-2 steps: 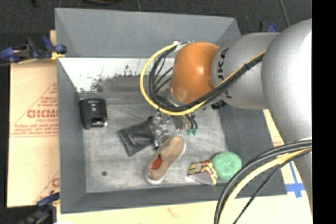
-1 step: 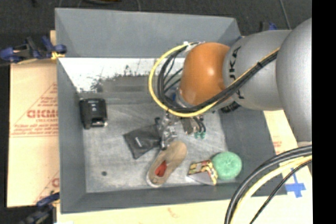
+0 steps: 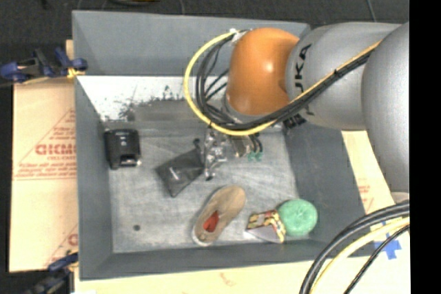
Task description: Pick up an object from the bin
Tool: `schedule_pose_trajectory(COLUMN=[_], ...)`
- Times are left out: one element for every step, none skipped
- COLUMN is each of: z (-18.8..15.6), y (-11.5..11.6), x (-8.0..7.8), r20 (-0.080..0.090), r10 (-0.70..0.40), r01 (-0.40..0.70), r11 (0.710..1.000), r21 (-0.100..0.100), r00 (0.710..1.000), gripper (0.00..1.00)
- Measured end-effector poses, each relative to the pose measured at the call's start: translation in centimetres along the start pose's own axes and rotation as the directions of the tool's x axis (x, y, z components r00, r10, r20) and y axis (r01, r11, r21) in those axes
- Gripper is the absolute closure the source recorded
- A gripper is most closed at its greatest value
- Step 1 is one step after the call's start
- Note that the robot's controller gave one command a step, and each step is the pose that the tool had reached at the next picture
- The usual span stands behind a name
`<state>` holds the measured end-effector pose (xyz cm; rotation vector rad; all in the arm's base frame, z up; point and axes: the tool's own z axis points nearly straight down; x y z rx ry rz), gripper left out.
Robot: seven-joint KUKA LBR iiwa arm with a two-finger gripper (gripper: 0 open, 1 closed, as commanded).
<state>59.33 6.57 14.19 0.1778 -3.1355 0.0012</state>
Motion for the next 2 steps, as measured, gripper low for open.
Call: schedule_pose_trajectory(z=[-2.9, -8.0], y=[-1.5, -1.8], x=[3.0, 2.0], r20=[0.007, 0.0], r10=[-0.021, -0.017], r01=[0.021, 0.017], r11=[1.0, 1.0], r21=[-0.001, 0.0], r00=[1.0, 1.0], gripper=[1.0, 1.0])
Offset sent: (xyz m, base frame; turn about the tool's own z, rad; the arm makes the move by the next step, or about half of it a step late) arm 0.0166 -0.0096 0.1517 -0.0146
